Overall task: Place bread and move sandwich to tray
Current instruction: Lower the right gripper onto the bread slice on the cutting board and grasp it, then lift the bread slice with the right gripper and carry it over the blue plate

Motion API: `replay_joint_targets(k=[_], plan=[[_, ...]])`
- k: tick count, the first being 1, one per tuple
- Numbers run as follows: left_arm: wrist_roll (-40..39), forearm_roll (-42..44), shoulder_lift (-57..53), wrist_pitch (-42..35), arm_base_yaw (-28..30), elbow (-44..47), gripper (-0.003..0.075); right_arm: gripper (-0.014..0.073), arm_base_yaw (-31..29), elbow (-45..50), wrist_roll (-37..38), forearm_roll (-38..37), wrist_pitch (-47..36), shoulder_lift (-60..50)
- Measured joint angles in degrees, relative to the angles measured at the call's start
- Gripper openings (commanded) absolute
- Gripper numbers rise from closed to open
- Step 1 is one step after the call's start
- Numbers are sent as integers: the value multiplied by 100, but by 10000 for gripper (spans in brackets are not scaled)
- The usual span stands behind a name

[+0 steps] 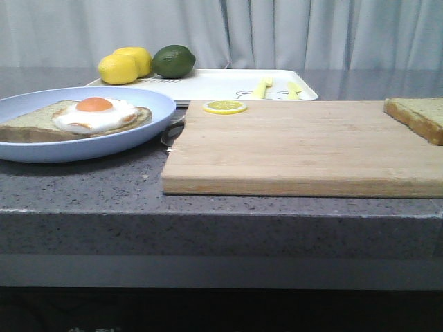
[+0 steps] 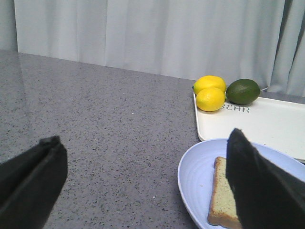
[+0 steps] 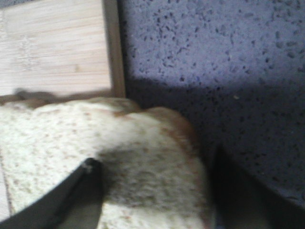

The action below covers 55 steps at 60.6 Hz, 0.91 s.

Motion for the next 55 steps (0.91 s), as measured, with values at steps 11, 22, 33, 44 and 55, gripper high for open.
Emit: replay_joint_targets(k=[11,22,33,44,55], plan=[[0,0,0,0,0,0,659,-66,-26,-23,0,4,-23,13],[0,0,0,0,0,0,659,-67,-26,-38,0,56,-23,1],[0,0,0,0,0,0,659,-67,-26,-48,0,494,-20,-360],[0,0,0,0,0,0,659,-67,14,-61,0,1424,5,-861],[0,0,0,0,0,0,659,-67,465,-64,0,2369,5,-1052]])
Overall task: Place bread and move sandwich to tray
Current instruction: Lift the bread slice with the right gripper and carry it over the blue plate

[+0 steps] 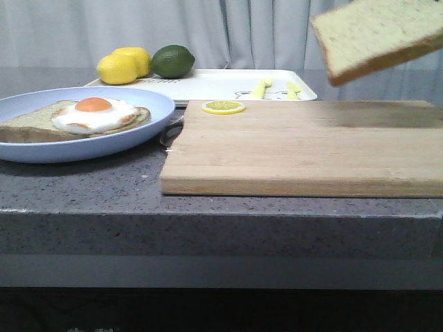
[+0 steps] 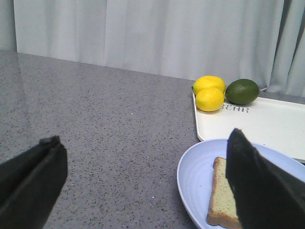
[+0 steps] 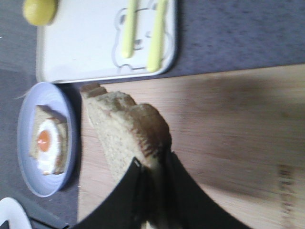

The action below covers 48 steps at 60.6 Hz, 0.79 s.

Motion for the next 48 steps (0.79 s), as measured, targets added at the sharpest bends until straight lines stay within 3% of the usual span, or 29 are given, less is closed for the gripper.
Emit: replay_joint_targets(k=[15,30,48], plan=[[0,0,0,0,0,-5,659,-67,1670,0,-13,774,-95,-12],[0,0,0,0,0,-5,659,-67,3544,0,-27,1885,-1152,306],[0,0,0,0,0,-5,659,-64,4600,0,-27,3099,-2961,1219]])
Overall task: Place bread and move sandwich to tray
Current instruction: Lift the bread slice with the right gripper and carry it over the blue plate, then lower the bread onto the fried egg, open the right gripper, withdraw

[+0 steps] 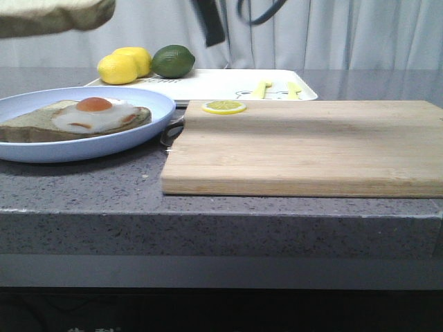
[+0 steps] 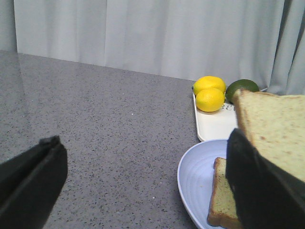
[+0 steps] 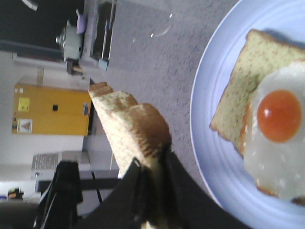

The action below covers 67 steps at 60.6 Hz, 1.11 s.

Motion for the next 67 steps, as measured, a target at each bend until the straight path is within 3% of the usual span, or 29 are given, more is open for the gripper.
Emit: replay_joint_targets(k=[12,37,55,67], plan=[[0,0,0,0,0,0,659,-64,209,165,0,256,-1077,124],[0,0,0,-10,0,0,659,-61,209,830,0,334,-1593,190],[0,0,0,-10,0,0,659,226,209,830,0,346,-1453,194],[0,0,0,-10,0,0,659,295,209,830,0,323,-1134,194]])
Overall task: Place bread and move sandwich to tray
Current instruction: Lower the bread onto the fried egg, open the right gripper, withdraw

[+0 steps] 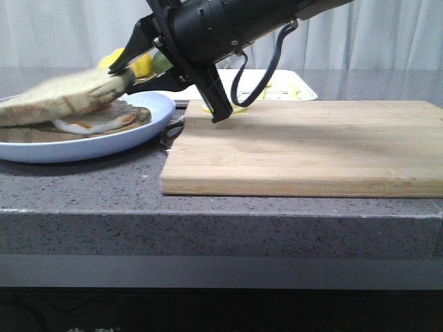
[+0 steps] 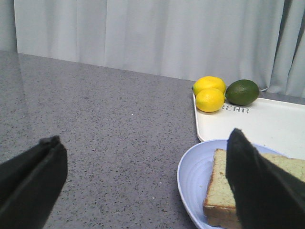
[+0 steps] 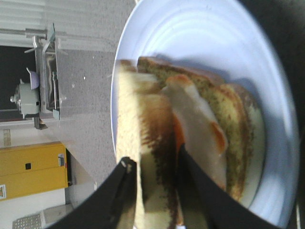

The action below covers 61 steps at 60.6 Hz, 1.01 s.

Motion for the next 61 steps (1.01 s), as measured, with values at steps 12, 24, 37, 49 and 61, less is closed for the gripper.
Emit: replay_joint_targets(k=[12,24,37,49,61], plan=[[0,0,0,0,0,0,659,318,-96,0,0,-100,194,0],[0,0,0,0,0,0,659,318,-434,0,0,-442,626,-58],[0,0,0,0,0,0,659,315,-515,0,0,-2144,833,-759],[0,0,0,0,0,0,659,195,-564,0,331,-4368,1096,-1760],[0,0,0,0,0,0,659,-81,-1015,0,759,-6005,1828,-2532]])
